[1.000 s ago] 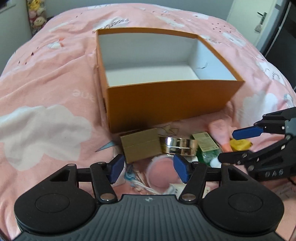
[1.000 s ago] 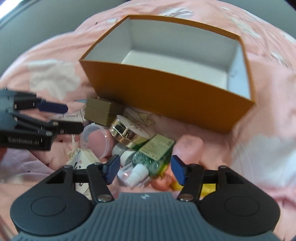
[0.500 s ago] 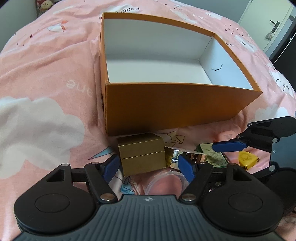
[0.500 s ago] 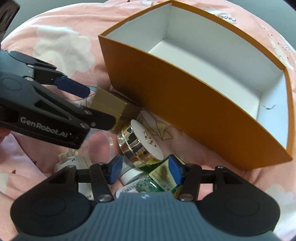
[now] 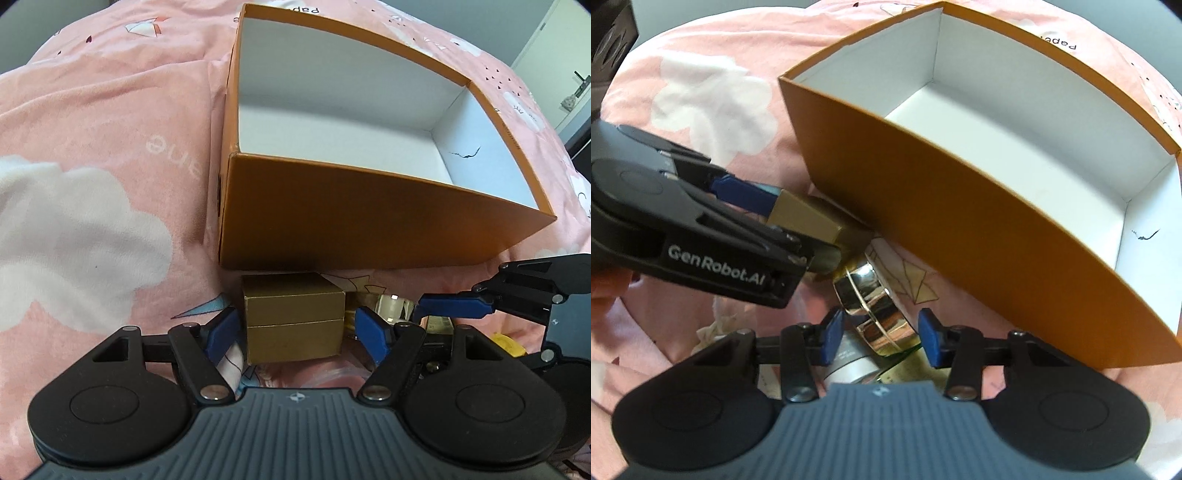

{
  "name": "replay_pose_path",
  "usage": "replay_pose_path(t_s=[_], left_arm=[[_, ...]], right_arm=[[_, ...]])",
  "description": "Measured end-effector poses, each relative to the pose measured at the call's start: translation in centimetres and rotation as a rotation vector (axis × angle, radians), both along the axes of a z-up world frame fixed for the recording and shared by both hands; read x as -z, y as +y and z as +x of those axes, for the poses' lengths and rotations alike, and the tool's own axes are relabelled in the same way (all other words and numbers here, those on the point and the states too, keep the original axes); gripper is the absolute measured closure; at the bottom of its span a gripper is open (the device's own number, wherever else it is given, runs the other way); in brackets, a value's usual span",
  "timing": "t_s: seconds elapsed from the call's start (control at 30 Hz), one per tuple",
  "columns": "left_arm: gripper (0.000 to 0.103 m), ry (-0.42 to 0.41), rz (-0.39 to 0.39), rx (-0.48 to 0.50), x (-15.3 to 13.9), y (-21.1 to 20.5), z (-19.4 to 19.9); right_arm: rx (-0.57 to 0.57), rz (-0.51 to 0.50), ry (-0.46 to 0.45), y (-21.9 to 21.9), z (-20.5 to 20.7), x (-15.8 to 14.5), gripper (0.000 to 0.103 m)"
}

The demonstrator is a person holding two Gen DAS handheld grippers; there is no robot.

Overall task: Organize rigid objects
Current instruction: 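Grasp the small gold square box with the left tool while the right tool grasps the gold round jar, then lift the gold box and gold jar and carry both over the orange box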

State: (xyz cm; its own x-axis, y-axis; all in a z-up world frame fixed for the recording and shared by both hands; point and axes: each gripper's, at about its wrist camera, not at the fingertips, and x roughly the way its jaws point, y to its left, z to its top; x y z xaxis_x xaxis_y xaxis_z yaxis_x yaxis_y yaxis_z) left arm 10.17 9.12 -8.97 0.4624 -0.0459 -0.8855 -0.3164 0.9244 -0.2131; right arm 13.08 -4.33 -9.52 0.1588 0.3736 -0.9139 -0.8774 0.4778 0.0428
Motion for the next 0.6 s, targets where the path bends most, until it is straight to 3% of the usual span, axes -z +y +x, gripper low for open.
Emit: replay_pose_path(t_s=[0.37,0.47,0.6], left_arm=[[0.023,0.002,-0.019,-0.073,1.5,0.8,1.2],[0.032,-0.022,-0.038,-0.085,1.6,1.0,1.0],[0.032,-0.038,-0.043,-0.094,1.4,0.9,0.3]], right_arm=[[0.029,-0.018,0.01,1.1,1.0,1.8,0.059],[0.02,-0.015,0.001,1.5,1.0,2.0,0.06],[0.012,-0.005,-0.027,1.6,0.4,1.7,0.063]])
